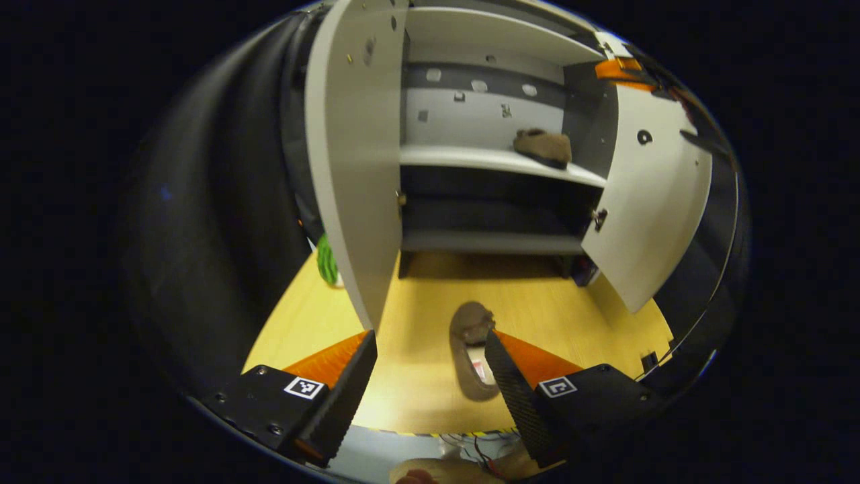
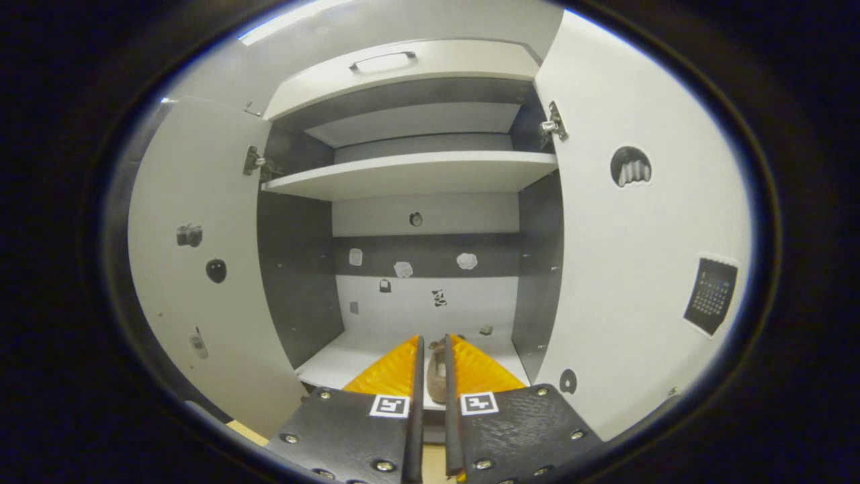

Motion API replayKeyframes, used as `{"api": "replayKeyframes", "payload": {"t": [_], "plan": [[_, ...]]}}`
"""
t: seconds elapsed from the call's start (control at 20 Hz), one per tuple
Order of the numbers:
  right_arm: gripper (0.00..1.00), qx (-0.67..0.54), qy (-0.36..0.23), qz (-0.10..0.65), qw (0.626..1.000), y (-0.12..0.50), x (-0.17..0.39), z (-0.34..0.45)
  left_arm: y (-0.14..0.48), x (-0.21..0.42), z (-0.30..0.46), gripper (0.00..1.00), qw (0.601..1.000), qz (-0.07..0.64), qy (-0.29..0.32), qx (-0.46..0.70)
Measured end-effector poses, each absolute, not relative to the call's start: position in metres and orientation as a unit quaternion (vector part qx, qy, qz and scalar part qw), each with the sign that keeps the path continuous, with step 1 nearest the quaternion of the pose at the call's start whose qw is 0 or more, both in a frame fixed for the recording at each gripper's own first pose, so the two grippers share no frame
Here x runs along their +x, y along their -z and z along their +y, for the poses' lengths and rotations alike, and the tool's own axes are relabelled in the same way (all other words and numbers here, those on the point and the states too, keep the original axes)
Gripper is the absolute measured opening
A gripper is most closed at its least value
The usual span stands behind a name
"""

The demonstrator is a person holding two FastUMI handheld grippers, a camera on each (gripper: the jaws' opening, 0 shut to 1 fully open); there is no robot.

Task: Grab one shoe with the right hand and put it into the shoe cabinet, grab the other shoe with the left hand and put it into the shoe cabinet; then close the right door with the right hand and the left door with the left hand.

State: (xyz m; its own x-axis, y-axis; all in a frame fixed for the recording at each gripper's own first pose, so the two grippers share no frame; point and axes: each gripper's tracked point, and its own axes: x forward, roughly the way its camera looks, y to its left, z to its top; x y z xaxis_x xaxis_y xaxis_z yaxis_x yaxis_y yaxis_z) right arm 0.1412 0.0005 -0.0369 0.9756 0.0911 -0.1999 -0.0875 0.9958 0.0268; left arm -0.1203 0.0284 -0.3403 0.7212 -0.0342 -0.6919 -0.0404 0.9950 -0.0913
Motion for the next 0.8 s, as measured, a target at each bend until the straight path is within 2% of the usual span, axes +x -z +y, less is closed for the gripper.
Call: {"api": "replayKeyframes", "payload": {"t": [0.2, 0.4, 0.55, 0.7, 0.8], "plan": [[0.13, 0.013, -0.052, 0.089, 0.995, 0.018, 0.120, 0.003, 0.409, -0.106, 0.001, 1.00, 0.904, 0.422, 0.020, -0.067], [0.13, 0.022, -0.059, 0.086, 0.994, 0.007, 0.102, 0.003, 0.477, -0.095, 0.003, 1.00, 0.878, 0.475, 0.005, -0.057], [0.13, 0.015, -0.060, 0.083, 0.995, -0.001, 0.089, 0.000, 0.506, -0.078, 0.004, 1.00, 0.874, 0.480, -0.001, -0.069], [0.13, 0.008, -0.058, 0.080, 0.995, -0.006, 0.080, -0.002, 0.528, -0.061, 0.003, 0.95, 0.871, 0.486, 0.002, -0.072], [0.13, 0.003, -0.055, 0.081, 0.995, -0.007, 0.076, -0.006, 0.540, -0.055, 0.005, 0.88, 0.866, 0.496, -0.003, -0.065]]}}
